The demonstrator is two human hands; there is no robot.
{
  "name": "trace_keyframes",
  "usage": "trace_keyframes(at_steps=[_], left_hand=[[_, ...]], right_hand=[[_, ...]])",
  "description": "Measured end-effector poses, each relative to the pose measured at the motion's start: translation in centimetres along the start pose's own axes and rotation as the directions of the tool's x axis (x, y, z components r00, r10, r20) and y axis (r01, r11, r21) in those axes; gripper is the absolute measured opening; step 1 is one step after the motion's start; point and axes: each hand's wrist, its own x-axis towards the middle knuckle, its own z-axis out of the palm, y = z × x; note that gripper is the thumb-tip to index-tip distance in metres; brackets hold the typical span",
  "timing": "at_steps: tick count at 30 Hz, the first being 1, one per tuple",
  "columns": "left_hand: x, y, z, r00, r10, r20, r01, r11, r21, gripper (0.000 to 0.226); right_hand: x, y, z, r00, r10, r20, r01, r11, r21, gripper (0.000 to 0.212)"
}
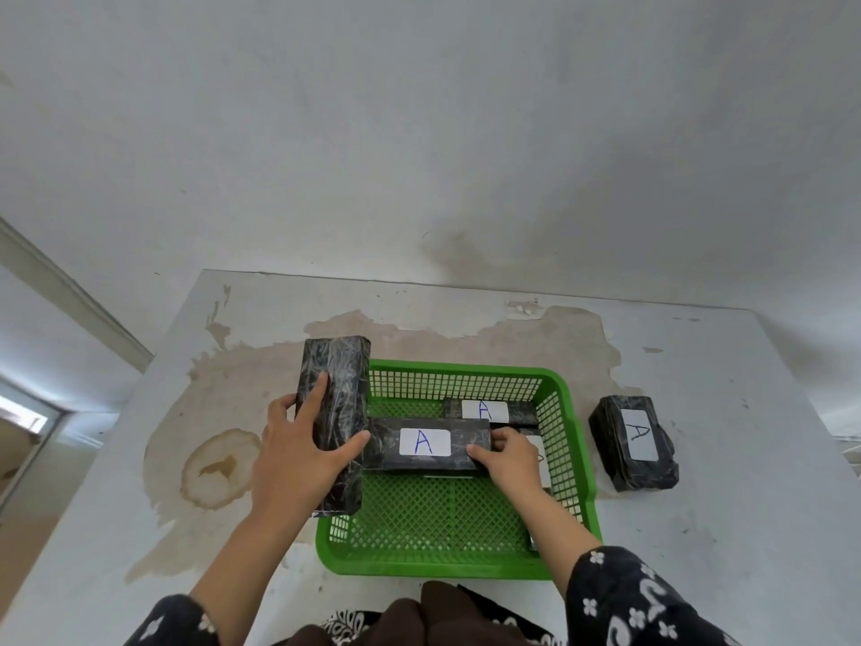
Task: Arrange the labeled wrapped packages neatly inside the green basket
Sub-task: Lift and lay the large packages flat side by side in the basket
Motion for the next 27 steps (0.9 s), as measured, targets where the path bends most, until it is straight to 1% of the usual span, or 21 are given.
trace_keyframes(at_steps=[5, 8, 10, 11, 12, 13, 15, 16, 18, 20, 21, 22, 24, 25, 27], left_hand=[[0.0, 0.1, 0.1, 1.000, 0.016, 0.021, -0.016, 1.000, 0.007, 0.089], [0.1, 0.6, 0.3, 0.998, 0.036, 0.049, -0.035, 0.999, -0.033, 0.090], [0.1, 1.1, 0.3, 0.994, 0.056, 0.090, -0.043, 0.989, -0.143, 0.090], [0.2, 1.4, 0.3, 0.990, 0.075, 0.118, -0.048, 0.975, -0.217, 0.090], [0.3, 1.6, 0.2, 0.984, 0.102, 0.149, -0.057, 0.958, -0.282, 0.090], [0.3, 1.9, 0.1, 0.973, 0.136, 0.187, -0.070, 0.944, -0.322, 0.091], [0.6, 2.6, -0.2, 0.928, 0.217, 0.302, -0.107, 0.933, -0.342, 0.088], [0.8, 3.1, -0.4, 0.893, 0.255, 0.372, -0.118, 0.928, -0.354, 0.083], [1.3, 4.2, -0.8, 0.803, 0.322, 0.502, -0.097, 0.901, -0.423, 0.065], [1.8, 5.4, -1.2, 0.705, 0.379, 0.599, -0.032, 0.861, -0.507, 0.046], [1.9, 5.9, -1.4, 0.658, 0.405, 0.635, -0.004, 0.845, -0.535, 0.040], [2.0, 6.4, -1.5, 0.619, 0.426, 0.660, 0.013, 0.834, -0.551, 0.036], [2.2, 7.1, -1.6, 0.575, 0.445, 0.686, 0.024, 0.829, -0.558, 0.036], [2.3, 7.2, -1.6, 0.564, 0.447, 0.695, 0.037, 0.827, -0.561, 0.036], [2.6, 6.9, -1.6, 0.567, 0.435, 0.700, 0.105, 0.804, -0.585, 0.037]], right_hand=[[0.1, 0.2, 0.0, 1.000, 0.014, -0.005, -0.014, 1.000, -0.027, 0.047], [0.2, 0.0, -0.5, 0.999, 0.032, 0.020, -0.031, 0.999, -0.031, 0.055], [0.2, -0.3, -1.2, 0.999, 0.028, -0.017, -0.029, 0.999, -0.014, 0.056], [0.1, -0.7, -1.8, 0.999, 0.028, -0.043, -0.027, 0.999, 0.023, 0.052], [-0.1, -1.1, -2.4, 0.998, 0.032, -0.051, -0.027, 0.996, 0.083, 0.047], [-0.4, -1.6, -3.1, 0.999, 0.026, -0.027, -0.022, 0.987, 0.161, 0.043], [-1.3, -2.9, -4.3, 0.995, -0.052, 0.086, 0.021, 0.945, 0.325, 0.044], [-1.7, -3.5, -4.9, 0.983, -0.120, 0.142, 0.055, 0.916, 0.397, 0.050], [-2.6, -4.3, -6.0, 0.937, -0.267, 0.227, 0.118, 0.851, 0.512, 0.069], [-3.3, -4.8, -6.8, 0.880, -0.391, 0.269, 0.188, 0.808, 0.558, 0.087], [-3.6, -4.8, -7.0, 0.861, -0.430, 0.272, 0.220, 0.797, 0.563, 0.090], [-3.7, -4.7, -7.2, 0.849, -0.455, 0.268, 0.239, 0.783, 0.574, 0.088], [-3.8, -4.3, -7.6, 0.845, -0.469, 0.257, 0.236, 0.758, 0.608, 0.068], [-3.9, -4.1, -7.8, 0.851, -0.466, 0.243, 0.234, 0.750, 0.619, 0.057], [-4.1, -3.6, -8.2, 0.882, -0.432, 0.188, 0.244, 0.760, 0.602, 0.043]])
